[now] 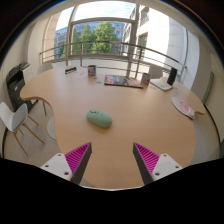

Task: Arrange mouse

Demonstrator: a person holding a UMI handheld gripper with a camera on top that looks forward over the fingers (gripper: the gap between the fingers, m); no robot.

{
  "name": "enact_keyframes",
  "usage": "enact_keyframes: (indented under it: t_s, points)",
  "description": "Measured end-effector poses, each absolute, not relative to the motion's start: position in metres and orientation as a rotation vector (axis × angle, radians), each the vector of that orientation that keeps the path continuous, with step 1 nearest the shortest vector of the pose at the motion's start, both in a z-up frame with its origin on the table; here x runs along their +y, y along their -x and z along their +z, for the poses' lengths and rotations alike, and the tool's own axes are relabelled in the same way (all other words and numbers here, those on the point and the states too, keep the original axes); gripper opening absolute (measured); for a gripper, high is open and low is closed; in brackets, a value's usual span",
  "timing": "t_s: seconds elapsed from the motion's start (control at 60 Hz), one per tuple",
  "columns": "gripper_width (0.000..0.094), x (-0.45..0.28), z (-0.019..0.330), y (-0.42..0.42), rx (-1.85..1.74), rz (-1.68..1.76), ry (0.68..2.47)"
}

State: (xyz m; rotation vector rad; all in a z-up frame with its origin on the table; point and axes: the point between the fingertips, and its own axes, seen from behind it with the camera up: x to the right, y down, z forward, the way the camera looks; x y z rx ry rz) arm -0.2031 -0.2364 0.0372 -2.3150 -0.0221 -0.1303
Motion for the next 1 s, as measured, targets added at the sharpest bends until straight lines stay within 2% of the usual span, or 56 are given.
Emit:
enact_keyframes:
  t_s: [0.233, 0.417, 0.483, 0.533, 0.567, 0.6, 0.867, 0.933, 1.0]
  points:
    - [0.0847, -0.129, -0.016, 0.226, -0.148, -0.055, 2.357]
    - [0.0817, -0.078, -0.013, 0.233, -0.255, 0.015, 2.324]
    - [0.0773, -0.068, -0.019, 0.239, -0.255, 0.054, 2.321]
    - [0.0691, -0.063, -0.022, 0.245, -0.253, 0.093, 2.319]
    - [0.0628, -0.060, -0.021, 0.246, -0.260, 0.095, 2.310]
    - [0.0514, -0.058, -0.021, 0.249, -0.284, 0.104, 2.300]
    - [0.0400, -0.059, -0.011, 0.248, -0.321, 0.091, 2.280]
    - [0.0399, -0.060, 0.008, 0.247, -0.335, 0.079, 2.246]
    - [0.0399, -0.064, 0.046, 0.252, -0.339, 0.116, 2.186]
